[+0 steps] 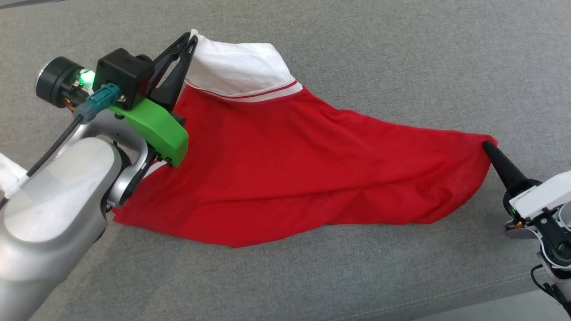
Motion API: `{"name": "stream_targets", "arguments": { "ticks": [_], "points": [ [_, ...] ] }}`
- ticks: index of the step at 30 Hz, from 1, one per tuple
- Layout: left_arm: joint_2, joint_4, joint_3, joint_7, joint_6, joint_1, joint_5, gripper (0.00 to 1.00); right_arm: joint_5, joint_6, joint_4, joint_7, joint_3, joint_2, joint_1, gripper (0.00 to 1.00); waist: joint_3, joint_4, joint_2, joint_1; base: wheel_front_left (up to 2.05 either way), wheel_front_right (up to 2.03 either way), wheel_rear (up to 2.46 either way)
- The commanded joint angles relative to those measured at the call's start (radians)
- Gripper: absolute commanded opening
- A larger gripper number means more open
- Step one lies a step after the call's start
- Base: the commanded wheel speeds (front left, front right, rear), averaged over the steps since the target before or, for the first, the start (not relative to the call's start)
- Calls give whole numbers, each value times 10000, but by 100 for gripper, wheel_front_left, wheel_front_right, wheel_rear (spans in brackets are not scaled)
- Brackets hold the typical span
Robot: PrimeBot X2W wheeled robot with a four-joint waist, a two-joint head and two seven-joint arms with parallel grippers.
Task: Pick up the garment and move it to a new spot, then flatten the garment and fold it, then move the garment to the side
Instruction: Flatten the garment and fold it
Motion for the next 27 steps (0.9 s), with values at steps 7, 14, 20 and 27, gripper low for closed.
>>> {"name": "stream_targets", "arguments": {
  "ticks": [7,14,20,27],
  "points": [
    [697,-451,455,-106,-124,-828,185,0,-487,-4,-1041,-402,-168,-615,-1083,0,-135,-25,0,0,0,0,0],
    [1418,-1079,934,599,-384,-2735,687,0,-1515,-4,-1316,3,-182,-1616,-3407,0,121,258,0,0,0,0,0],
    [1176,-251,1122,1160,-1134,-5205,1283,0,-2773,-6,-670,742,64,-1988,-6433,0,939,591,0,0,0,0,0],
    [419,1810,1181,279,-1616,-8366,2658,0,-4694,-6,729,604,626,-1573,-10395,0,2210,843,0,0,0,0,0]
  ]
}}
